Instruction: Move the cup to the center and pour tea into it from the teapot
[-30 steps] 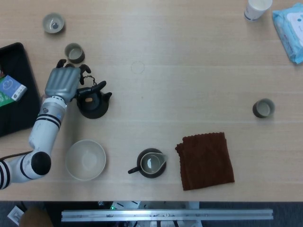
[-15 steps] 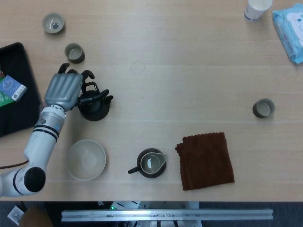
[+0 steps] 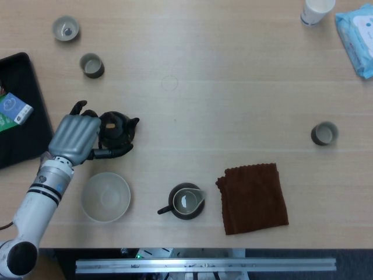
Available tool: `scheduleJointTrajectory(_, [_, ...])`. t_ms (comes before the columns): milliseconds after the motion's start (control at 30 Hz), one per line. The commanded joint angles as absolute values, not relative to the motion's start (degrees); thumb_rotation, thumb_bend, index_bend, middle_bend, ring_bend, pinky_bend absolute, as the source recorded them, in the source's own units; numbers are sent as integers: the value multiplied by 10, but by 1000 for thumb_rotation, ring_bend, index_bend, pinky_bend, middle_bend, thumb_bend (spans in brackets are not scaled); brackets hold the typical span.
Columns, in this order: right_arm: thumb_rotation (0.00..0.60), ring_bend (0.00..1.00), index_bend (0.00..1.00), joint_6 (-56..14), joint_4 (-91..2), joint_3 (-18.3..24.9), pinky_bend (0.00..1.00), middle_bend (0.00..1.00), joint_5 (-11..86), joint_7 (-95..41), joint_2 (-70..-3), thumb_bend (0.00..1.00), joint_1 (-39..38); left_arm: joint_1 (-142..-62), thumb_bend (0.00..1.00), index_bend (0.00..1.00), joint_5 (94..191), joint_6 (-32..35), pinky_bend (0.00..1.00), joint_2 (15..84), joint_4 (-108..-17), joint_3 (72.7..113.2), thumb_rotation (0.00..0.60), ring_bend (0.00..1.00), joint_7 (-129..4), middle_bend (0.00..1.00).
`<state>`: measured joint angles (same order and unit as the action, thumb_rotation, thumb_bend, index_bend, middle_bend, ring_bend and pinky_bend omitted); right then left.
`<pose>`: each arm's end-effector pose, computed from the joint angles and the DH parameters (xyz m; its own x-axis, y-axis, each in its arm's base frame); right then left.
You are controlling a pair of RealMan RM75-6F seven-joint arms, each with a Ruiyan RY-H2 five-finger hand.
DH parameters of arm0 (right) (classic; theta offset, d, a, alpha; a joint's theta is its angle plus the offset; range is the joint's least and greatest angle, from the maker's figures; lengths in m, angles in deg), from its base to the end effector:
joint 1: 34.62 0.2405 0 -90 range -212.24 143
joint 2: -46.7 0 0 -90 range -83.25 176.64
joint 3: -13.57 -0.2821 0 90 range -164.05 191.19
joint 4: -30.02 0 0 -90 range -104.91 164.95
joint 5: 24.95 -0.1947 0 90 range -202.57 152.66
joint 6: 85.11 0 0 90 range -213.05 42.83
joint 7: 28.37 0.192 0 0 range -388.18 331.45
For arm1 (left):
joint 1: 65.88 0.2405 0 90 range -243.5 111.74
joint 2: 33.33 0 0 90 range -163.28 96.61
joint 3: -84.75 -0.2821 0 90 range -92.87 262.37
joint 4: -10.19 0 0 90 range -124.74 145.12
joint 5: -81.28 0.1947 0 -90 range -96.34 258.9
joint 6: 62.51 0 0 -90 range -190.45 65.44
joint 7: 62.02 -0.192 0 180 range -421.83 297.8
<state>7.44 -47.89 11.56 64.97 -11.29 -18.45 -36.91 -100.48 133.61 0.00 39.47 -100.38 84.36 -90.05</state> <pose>-0.3728 -0.1833 0.2166 0.3412 0.0642 0.9378 -0.9400 0.0228 0.3404 -0.2185 0.3120 0.0341 0.4114 0.4633 0.7849 0.9110 -0.1826 -0.3697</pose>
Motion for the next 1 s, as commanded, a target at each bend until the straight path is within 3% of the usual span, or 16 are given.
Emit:
scheduleJointTrajectory(33, [600,242,348,75,-480,116,321,327,651,-113,-184,87,-370,-1003,81,266,1351,5,69,395,-997,841,178,257,-907,481])
scheduleJointTrajectory(67, [600,242,348,76,-480,116,321,327,651,-113,-184,87,-370,-1003,81,264,1356,6,69,395,-995,840,221,253,-910,470])
scheduleJointTrajectory(200, [600,242,347,75,-480,116,321,327,650,-114,-185,87,-369,-1005,80,198,1371,2,69,395,-984,833,519,209,-922,376])
scheduleJointTrajectory(267, [600,242,347,74,-480,116,321,327,650,-116,-185,87,-369,-1007,82,154,1371,-2,69,397,-977,832,584,186,-926,323])
scheduleJointTrajectory(667, [600,242,348,71,-483,115,321,327,646,-120,-185,87,-369,-1022,81,123,1337,-39,69,424,-912,849,600,159,-919,278])
scheduleJointTrajectory(1000, [600,242,347,70,-485,115,321,326,644,-121,-184,87,-369,-1026,79,123,1329,-46,69,424,-911,850,600,159,-921,271])
